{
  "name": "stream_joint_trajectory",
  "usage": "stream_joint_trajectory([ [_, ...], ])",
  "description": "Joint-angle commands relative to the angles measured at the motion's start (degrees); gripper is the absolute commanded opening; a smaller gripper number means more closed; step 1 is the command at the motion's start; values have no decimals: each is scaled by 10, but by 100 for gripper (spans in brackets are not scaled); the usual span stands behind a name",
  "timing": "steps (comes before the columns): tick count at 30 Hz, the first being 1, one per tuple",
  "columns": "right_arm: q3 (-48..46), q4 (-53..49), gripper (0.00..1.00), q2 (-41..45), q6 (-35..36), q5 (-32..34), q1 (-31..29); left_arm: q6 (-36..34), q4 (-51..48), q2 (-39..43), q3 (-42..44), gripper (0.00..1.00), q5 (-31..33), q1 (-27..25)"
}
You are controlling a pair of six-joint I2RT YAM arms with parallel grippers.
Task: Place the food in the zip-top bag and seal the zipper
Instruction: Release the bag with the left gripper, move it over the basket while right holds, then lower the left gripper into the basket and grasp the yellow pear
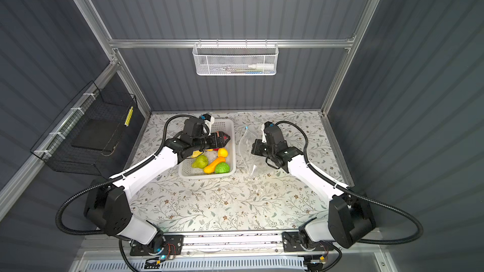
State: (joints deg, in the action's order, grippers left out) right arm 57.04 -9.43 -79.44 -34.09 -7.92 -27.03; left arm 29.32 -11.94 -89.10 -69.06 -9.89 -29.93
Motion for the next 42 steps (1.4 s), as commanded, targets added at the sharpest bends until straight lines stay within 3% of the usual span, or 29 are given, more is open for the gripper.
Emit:
stream_joint_trajectory([
  [1,13,11,0,7,-2,-16,6,-17,-1,-30,12,82,-14,26],
  [8,1,3,0,27,5,-14,11,-42,11,-97,-2,78,-41,47],
  [12,-9,2,0,33,4,-13,14,-102,15,-122,-11,78,-84,47],
  [21,-16,-9,0,31,5,-15,16,-220,-22,-158,-23,78,-61,48],
  [37,-17,-29,1,45,8,-11,16,-219,3,-247,-63,74,-73,47],
  [42,-16,-35,1,50,11,-7,17,-209,8,-261,-69,65,-81,47],
])
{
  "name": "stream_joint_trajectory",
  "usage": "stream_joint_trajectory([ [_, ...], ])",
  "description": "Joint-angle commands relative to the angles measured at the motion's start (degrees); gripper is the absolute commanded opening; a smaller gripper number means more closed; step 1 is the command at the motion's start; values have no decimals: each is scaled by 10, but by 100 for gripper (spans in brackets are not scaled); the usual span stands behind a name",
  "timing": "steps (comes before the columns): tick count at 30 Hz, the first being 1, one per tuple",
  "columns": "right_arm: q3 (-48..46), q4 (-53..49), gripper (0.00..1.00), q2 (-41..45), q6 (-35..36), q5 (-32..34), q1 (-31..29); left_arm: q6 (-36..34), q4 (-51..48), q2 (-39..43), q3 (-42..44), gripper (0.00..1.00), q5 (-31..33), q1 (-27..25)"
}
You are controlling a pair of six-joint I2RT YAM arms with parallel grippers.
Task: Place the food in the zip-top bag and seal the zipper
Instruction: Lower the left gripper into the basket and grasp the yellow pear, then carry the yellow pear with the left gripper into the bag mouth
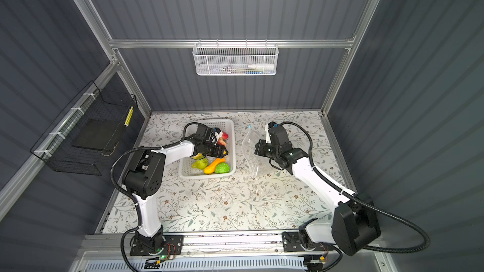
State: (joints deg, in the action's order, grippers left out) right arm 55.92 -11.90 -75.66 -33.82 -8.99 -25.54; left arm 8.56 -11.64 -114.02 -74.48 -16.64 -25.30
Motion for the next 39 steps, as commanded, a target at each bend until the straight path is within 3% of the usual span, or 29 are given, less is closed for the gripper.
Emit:
stream_joint_trajectory([
  [1,-5,-11,1,14,10,4,1,0,7,-12,-14,61,-14,1],
  [9,-8,-12,1,19,10,8,2,7,7,10,-2,43,-18,0],
  [19,-7,-13,1,21,11,16,3,34,4,124,32,42,-11,0],
  [28,-7,-1,1,13,3,6,5,61,18,211,35,43,-111,-16],
  [34,-5,7,1,4,-8,-5,5,140,116,234,51,43,-148,-56],
  [39,-12,21,1,3,-26,-15,5,256,248,220,65,44,-141,-102],
])
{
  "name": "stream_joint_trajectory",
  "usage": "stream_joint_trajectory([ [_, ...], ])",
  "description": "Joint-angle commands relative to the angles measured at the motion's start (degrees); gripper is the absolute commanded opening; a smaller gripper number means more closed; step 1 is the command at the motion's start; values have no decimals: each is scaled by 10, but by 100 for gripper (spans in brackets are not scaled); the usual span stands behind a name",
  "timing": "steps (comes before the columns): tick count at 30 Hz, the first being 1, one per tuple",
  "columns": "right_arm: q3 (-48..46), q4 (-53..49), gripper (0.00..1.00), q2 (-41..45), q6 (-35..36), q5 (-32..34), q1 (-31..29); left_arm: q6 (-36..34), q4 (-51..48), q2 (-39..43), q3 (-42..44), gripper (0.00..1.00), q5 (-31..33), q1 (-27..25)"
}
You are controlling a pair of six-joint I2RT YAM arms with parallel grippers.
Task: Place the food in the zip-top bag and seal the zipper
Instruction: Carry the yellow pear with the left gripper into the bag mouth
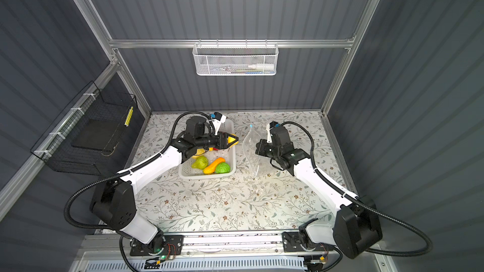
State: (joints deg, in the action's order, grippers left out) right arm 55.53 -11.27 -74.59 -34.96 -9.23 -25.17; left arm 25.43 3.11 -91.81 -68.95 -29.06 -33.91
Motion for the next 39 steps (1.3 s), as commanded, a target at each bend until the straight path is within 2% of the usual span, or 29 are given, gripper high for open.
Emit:
stream_joint_trajectory([
  [1,-9,17,1,-8,-17,-15,1,110,123,-7,14,43,-11,-20],
  [8,-29,41,0,8,-45,-15,1,228,266,-30,56,42,41,-43],
  [16,-54,82,0,25,-79,-27,1,267,291,-44,64,43,67,-60],
  [28,-62,102,0,50,-99,-35,1,277,269,-59,79,43,98,-87],
  [33,-65,102,0,60,-100,-33,1,256,211,-57,77,43,153,-90],
  [39,-64,106,0,57,-103,-46,0,239,146,-71,60,44,175,-92],
])
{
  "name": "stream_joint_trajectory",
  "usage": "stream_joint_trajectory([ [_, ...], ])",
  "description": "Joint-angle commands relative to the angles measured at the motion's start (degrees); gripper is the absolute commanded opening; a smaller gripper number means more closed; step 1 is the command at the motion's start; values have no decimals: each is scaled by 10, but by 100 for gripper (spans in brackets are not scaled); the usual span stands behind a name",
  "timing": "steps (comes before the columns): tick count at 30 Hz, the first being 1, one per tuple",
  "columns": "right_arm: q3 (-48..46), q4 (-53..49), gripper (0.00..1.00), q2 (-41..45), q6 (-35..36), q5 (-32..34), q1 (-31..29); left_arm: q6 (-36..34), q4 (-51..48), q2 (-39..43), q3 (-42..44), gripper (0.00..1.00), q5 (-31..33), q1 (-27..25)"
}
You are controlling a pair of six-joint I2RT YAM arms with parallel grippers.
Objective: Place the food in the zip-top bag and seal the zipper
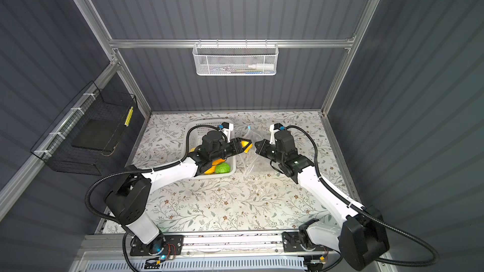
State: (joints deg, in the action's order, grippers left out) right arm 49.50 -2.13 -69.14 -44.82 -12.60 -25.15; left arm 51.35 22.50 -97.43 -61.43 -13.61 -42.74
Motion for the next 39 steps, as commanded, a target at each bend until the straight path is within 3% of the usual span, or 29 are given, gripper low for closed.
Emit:
stream_joint_trajectory([
  [1,-2,16,0,2,-5,-16,-1,-21,-54,-18,-18,44,20,-4],
  [13,9,10,0,-43,5,-17,-21,-45,-142,-49,-78,50,16,-17],
  [22,10,7,0,-48,7,-13,-24,-48,-168,-48,-85,71,25,-18],
  [39,44,-72,1,-18,72,56,-23,-90,-164,8,-78,77,8,-17],
])
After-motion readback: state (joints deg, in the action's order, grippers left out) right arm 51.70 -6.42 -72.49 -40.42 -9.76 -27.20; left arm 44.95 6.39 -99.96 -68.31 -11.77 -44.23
